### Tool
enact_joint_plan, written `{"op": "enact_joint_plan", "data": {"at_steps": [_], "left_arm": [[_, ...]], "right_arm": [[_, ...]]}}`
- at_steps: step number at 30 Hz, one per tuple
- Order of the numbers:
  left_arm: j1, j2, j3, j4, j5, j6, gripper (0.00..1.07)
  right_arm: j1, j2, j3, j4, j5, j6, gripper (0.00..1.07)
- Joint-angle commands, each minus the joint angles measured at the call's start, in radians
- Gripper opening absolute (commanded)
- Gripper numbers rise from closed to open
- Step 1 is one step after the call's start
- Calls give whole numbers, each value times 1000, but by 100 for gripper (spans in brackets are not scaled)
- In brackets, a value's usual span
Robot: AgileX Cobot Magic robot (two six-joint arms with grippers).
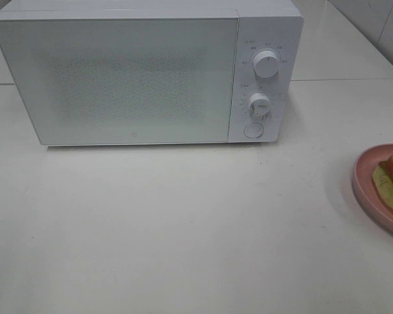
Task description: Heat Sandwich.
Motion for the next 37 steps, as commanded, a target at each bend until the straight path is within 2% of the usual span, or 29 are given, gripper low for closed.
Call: {"op": "enact_joint_plan", "data": {"at_steps": [1,4,37], "left_arm": [[2,-65,3,1,-13,-7,98],[2,-152,3,3,-12,-6,98],[1,-146,4,1,-13,-6,98]], "right_arm": [[-6,-29,1,-1,-6,-8,76],[-6,-29,1,-1,-6,-8,76],[-6,-24,1,-1,-6,-8,76]]}}
